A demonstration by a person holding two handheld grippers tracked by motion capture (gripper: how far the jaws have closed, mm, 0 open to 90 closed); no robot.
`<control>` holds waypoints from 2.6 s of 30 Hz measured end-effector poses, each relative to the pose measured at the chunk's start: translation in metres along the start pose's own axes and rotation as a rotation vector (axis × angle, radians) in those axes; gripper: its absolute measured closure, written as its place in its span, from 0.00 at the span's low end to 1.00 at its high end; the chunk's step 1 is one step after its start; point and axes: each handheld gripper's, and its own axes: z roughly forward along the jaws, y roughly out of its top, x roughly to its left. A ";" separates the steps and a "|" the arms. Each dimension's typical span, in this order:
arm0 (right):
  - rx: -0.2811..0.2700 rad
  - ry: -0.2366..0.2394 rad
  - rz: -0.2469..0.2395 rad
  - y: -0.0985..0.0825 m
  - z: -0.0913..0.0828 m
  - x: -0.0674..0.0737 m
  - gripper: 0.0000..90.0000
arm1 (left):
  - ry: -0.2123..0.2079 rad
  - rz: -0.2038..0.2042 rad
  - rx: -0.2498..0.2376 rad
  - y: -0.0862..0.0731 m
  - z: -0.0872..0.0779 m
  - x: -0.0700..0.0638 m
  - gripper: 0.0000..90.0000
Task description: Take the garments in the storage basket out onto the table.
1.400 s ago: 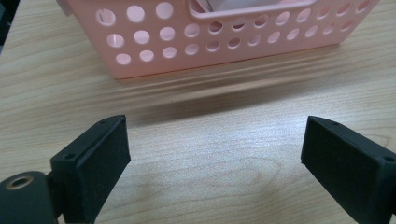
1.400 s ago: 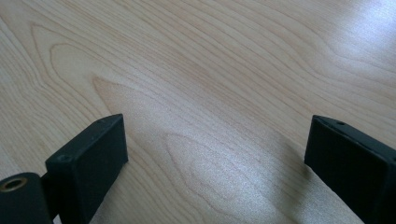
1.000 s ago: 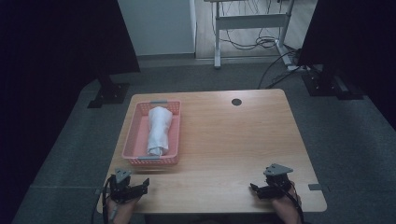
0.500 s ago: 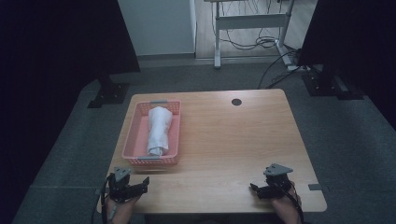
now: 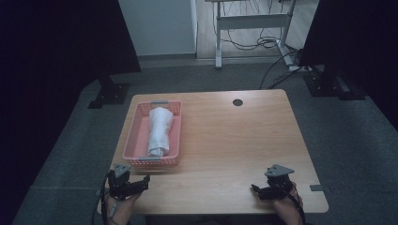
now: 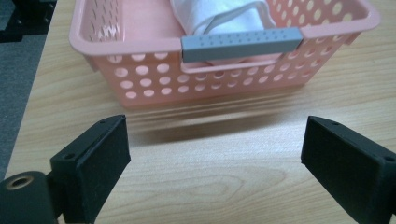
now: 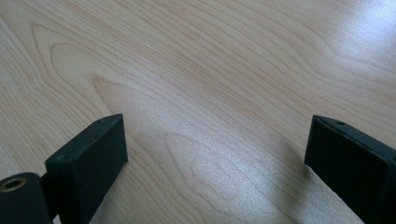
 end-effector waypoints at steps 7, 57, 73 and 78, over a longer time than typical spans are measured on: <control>-0.001 0.001 -0.003 0.000 0.000 0.000 0.06 | -0.003 -0.005 -0.008 0.011 -0.001 -0.002 0.08; -0.002 0.007 -0.008 0.000 0.000 0.000 0.06 | -0.013 0.024 -0.024 0.081 0.047 -0.006 0.08; -0.002 0.007 -0.008 0.000 0.000 0.000 0.06 | -0.012 0.018 -0.042 0.100 0.059 -0.006 0.08; -0.001 0.008 -0.008 0.000 0.000 0.000 0.06 | -0.014 0.013 -0.042 0.106 0.065 -0.007 0.08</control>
